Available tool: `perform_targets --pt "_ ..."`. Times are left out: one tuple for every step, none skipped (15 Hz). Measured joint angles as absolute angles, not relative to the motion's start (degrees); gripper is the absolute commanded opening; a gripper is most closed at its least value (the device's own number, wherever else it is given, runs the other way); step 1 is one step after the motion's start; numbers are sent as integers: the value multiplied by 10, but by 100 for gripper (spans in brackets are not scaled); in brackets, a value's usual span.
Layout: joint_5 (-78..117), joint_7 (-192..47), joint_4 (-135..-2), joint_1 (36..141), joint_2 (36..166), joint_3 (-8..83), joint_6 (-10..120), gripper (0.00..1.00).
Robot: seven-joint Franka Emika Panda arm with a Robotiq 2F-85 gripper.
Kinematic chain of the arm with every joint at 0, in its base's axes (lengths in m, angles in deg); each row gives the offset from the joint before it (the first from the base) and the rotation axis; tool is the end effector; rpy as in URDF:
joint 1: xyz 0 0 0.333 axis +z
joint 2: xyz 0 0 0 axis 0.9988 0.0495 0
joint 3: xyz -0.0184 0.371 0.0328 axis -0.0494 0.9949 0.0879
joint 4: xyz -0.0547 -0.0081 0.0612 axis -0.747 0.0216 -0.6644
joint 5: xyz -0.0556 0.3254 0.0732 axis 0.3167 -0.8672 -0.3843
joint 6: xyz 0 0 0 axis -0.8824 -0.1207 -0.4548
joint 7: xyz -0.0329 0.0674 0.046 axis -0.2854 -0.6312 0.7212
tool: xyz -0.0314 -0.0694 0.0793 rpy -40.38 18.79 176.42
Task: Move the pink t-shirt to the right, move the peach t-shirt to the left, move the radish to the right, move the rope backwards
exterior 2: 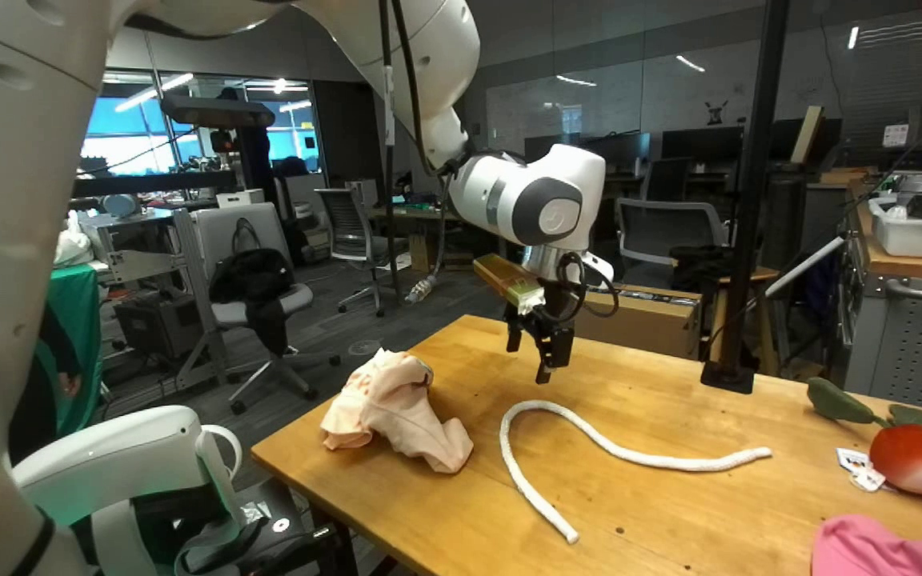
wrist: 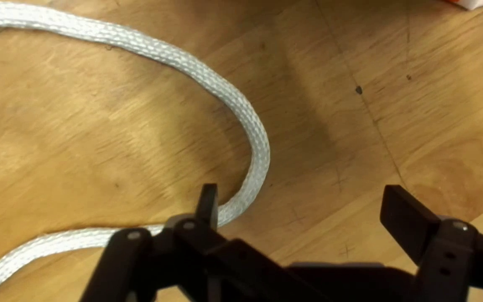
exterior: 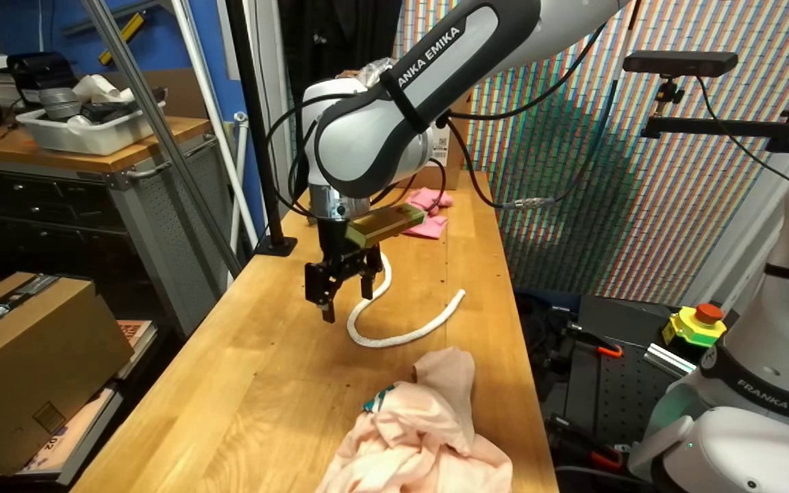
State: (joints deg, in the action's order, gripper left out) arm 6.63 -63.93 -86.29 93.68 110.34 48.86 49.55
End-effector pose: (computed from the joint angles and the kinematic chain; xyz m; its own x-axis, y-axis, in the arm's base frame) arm 0.5808 0.1376 0.3395 0.9821 -0.0989 -0.1602 -0.1218 -0.9827 -0.1395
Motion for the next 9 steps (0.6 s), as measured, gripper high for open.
perform_targets --pt "62 -644 -867 937 1104 492 495 100" --pt "59 -648 -870 938 1104 495 495 100" --pt "58 -651 -873 939 1104 498 495 100" --pt "58 -653 -875 941 1104 500 496 100" --pt "58 -654 -878 943 1105 501 499 100" --pt "58 -654 -880 947 1106 501 504 100" --pt "59 -654 -881 950 1108 501 511 100" --pt "61 -653 -883 954 1111 500 519 100" --pt "63 -653 -884 957 1114 500 528 100"
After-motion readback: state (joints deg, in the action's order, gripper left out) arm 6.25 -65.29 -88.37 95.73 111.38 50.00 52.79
